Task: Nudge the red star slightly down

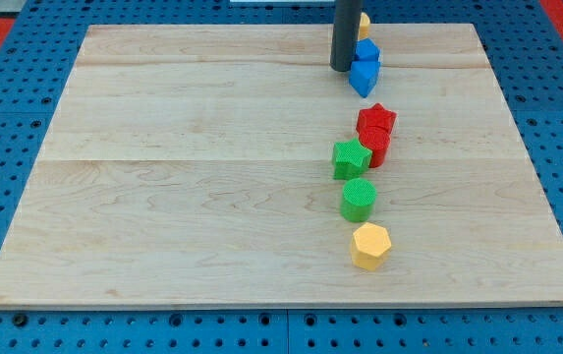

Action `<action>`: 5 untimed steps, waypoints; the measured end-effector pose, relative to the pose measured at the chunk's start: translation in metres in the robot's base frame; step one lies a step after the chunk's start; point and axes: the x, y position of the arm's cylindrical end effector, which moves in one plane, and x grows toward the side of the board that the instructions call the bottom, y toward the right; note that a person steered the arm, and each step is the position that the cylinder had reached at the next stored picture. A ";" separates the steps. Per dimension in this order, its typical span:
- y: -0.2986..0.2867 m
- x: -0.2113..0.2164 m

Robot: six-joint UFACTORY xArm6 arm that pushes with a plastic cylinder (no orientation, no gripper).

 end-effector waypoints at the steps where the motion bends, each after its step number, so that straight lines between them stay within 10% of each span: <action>1: -0.009 0.000; 3: -0.072 0.046; 5: 0.000 0.063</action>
